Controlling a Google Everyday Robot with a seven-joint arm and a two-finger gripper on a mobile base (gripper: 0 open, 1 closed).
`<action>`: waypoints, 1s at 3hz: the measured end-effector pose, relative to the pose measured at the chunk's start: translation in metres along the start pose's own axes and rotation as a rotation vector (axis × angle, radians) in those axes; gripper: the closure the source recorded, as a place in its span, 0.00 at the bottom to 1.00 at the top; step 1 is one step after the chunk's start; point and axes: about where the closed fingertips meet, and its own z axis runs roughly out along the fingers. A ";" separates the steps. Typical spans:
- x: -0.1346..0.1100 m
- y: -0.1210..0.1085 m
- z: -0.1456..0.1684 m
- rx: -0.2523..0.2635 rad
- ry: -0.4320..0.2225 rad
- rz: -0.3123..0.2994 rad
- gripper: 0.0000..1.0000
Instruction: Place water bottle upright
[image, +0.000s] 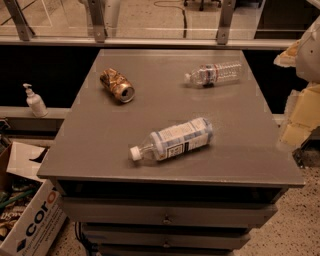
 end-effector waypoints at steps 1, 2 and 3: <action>-0.002 -0.004 0.000 0.020 -0.007 0.003 0.00; -0.010 -0.025 0.011 0.049 -0.037 0.014 0.00; -0.021 -0.056 0.029 0.050 -0.082 0.008 0.00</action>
Offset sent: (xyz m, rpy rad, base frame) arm 0.0620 0.0077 -0.0116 0.0629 -0.0838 -0.0270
